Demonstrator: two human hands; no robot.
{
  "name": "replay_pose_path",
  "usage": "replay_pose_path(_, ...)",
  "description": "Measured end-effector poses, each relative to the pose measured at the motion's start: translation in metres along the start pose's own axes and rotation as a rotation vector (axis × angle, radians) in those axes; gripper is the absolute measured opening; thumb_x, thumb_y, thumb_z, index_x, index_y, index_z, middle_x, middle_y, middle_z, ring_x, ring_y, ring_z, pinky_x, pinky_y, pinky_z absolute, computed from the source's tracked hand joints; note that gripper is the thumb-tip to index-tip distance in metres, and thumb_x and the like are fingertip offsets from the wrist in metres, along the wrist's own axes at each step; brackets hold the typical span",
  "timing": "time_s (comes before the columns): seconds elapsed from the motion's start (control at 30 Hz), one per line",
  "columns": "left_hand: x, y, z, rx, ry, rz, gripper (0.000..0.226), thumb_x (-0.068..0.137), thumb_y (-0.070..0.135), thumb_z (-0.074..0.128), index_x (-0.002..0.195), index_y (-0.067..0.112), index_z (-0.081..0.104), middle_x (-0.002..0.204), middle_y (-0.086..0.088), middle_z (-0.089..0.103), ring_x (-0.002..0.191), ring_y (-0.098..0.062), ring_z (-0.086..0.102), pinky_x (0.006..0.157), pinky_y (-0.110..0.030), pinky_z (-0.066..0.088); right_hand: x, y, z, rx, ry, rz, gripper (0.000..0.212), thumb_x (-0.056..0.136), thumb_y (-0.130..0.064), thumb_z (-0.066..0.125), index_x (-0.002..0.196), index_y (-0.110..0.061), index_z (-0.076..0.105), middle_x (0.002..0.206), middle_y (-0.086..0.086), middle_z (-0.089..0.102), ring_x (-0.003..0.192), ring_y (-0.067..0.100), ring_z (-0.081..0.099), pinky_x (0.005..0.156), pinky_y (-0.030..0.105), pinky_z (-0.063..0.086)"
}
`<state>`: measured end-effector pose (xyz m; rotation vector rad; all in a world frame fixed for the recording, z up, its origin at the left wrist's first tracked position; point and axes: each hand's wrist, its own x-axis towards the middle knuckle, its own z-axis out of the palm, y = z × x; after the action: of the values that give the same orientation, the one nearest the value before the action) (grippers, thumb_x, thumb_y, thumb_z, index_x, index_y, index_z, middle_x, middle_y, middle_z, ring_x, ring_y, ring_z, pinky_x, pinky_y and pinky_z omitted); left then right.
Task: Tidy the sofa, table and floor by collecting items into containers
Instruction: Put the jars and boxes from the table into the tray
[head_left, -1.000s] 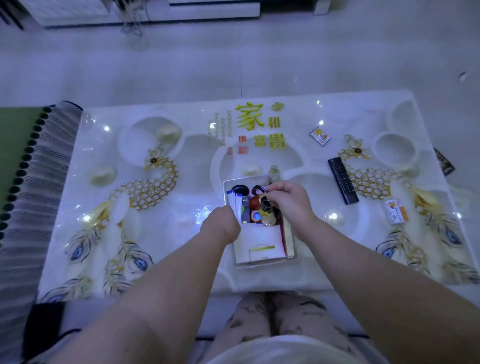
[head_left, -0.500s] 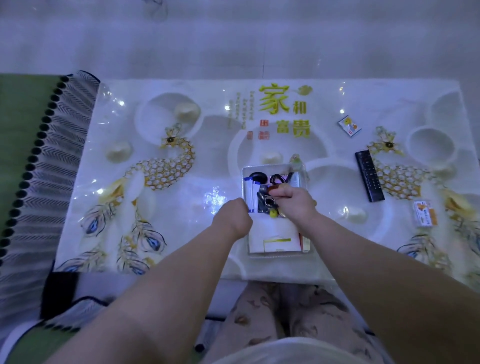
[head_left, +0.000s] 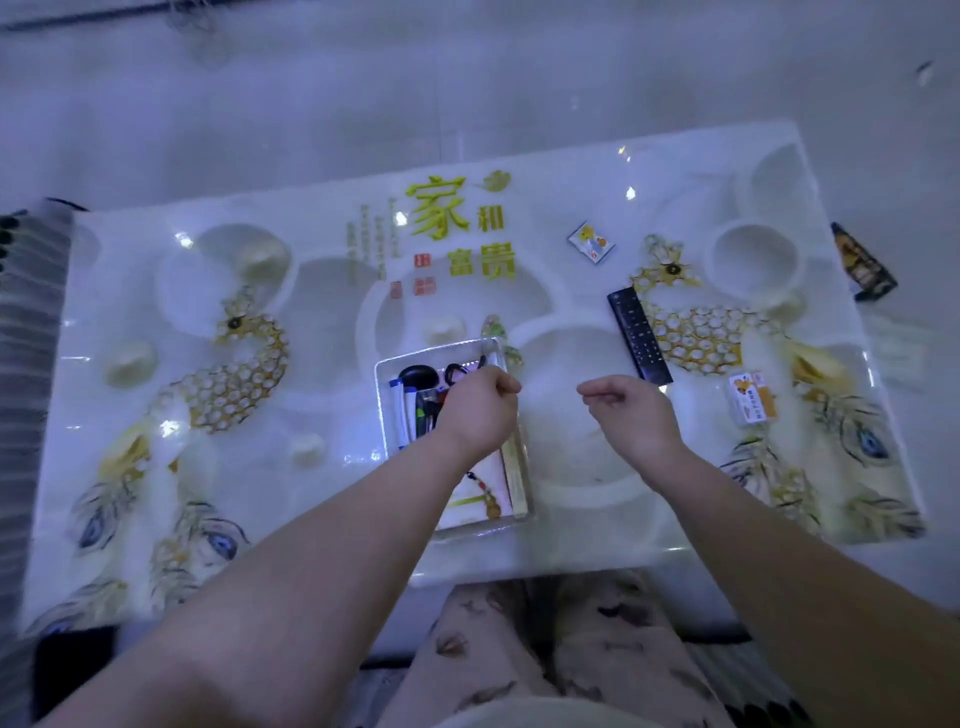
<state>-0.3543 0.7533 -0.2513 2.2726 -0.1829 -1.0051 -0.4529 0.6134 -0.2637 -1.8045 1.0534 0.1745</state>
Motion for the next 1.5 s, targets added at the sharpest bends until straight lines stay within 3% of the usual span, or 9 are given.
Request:
replay_pose_path(0.13, 0.040, 0.047, 0.041, -0.006, -0.014, -0.008, 0.020, 0.091, 0.014, 0.051, 0.106, 0.013, 0.063, 0.108, -0.012, 0.069, 0.101, -0.031, 0.064, 0.078, -0.028, 0.049, 0.032, 0.027, -0.046, -0.051, 0.032, 0.010, 0.020, 0.089, -0.011, 0.056, 0.098, -0.017, 0.073, 0.099, 0.003, 0.072, 0.092, 0.016, 0.064, 0.081, 0.020, 0.044)
replay_pose_path(0.27, 0.089, 0.085, 0.075, 0.035, 0.056, -0.032, 0.019, 0.087, 0.016, 0.053, 0.101, 0.011, 0.066, 0.102, -0.015, 0.070, 0.099, -0.031, 0.065, 0.085, -0.034, 0.051, 0.071, 0.055, -0.083, -0.152, 0.019, 0.035, 0.022, 0.091, -0.012, 0.053, 0.101, -0.019, 0.071, 0.105, -0.001, 0.071, 0.096, 0.016, 0.063, 0.077, 0.019, 0.042)
replay_pose_path(0.47, 0.180, 0.122, 0.114, 0.103, 0.140, -0.091, 0.018, 0.088, 0.021, 0.053, 0.099, 0.009, 0.059, 0.088, -0.012, 0.060, 0.091, -0.032, 0.061, 0.080, -0.031, 0.048, 0.139, 0.093, -0.112, -0.229, -0.005, 0.045, 0.024, 0.088, -0.009, 0.052, 0.099, -0.020, 0.071, 0.106, 0.001, 0.071, 0.095, 0.021, 0.065, 0.084, 0.031, 0.053)
replay_pose_path(0.6, 0.230, 0.139, 0.127, 0.182, 0.246, -0.097, 0.040, 0.093, 0.025, 0.050, 0.130, 0.011, 0.050, 0.129, -0.012, 0.055, 0.121, -0.031, 0.052, 0.100, -0.033, 0.044, 0.175, 0.105, -0.117, -0.399, -0.019, -0.060, 0.039, 0.085, -0.003, 0.050, 0.118, -0.020, 0.063, 0.123, 0.003, 0.061, 0.110, 0.025, 0.058, 0.092, 0.037, 0.049)
replay_pose_path(0.77, 0.268, 0.146, 0.143, 0.401, 0.318, -0.051, 0.046, 0.094, 0.021, 0.042, 0.139, 0.020, 0.039, 0.142, -0.012, 0.039, 0.130, -0.036, 0.039, 0.106, -0.038, 0.034, 0.202, 0.109, -0.112, -0.774, -0.207, -0.218, 0.054, 0.087, 0.000, 0.043, 0.140, -0.013, 0.040, 0.150, 0.004, 0.032, 0.136, 0.024, 0.033, 0.104, 0.038, 0.036)
replay_pose_path(1.0, 0.288, 0.141, 0.152, 0.676, 0.196, 0.090, 0.059, 0.092, 0.006, 0.035, 0.146, 0.031, 0.027, 0.159, -0.006, 0.005, 0.139, -0.037, 0.020, 0.104, -0.046, 0.036, 0.206, 0.123, -0.104, -0.910, -0.330, -0.198, 0.063, 0.095, -0.006, 0.031, 0.151, -0.014, 0.005, 0.160, 0.002, -0.006, 0.148, 0.021, -0.001, 0.117, 0.039, 0.018)
replay_pose_path(1.23, 0.285, 0.143, 0.156, 0.758, 0.270, 0.020, 0.044, 0.088, 0.002, 0.043, 0.130, 0.015, 0.042, 0.133, -0.015, 0.038, 0.121, -0.036, 0.039, 0.076, -0.039, 0.040, 0.208, 0.124, -0.104, -0.945, -0.380, -0.136, 0.067, 0.094, -0.005, 0.029, 0.151, -0.018, -0.004, 0.159, -0.003, -0.017, 0.147, 0.018, -0.010, 0.120, 0.045, 0.010)
replay_pose_path(1.4, 0.273, 0.136, 0.151, 0.643, 0.303, -0.021, 0.035, 0.091, 0.020, 0.053, 0.123, 0.008, 0.045, 0.124, -0.014, 0.053, 0.116, -0.034, 0.051, 0.088, -0.039, 0.043, 0.211, 0.116, -0.104, -0.983, -0.409, -0.105, 0.067, 0.095, -0.006, 0.030, 0.151, -0.016, -0.004, 0.159, -0.001, -0.017, 0.148, 0.019, -0.008, 0.119, 0.044, 0.011)
replay_pose_path(1.5, 0.253, 0.137, 0.152, 0.464, 0.319, 0.017, 0.036, 0.092, 0.032, 0.054, 0.119, 0.008, 0.050, 0.121, -0.013, 0.056, 0.113, -0.033, 0.054, 0.082, -0.034, 0.041, 0.212, 0.118, -0.106, -0.964, -0.403, -0.127, 0.068, 0.094, -0.006, 0.035, 0.152, -0.017, 0.000, 0.160, -0.002, -0.013, 0.148, 0.019, -0.005, 0.120, 0.044, 0.013)
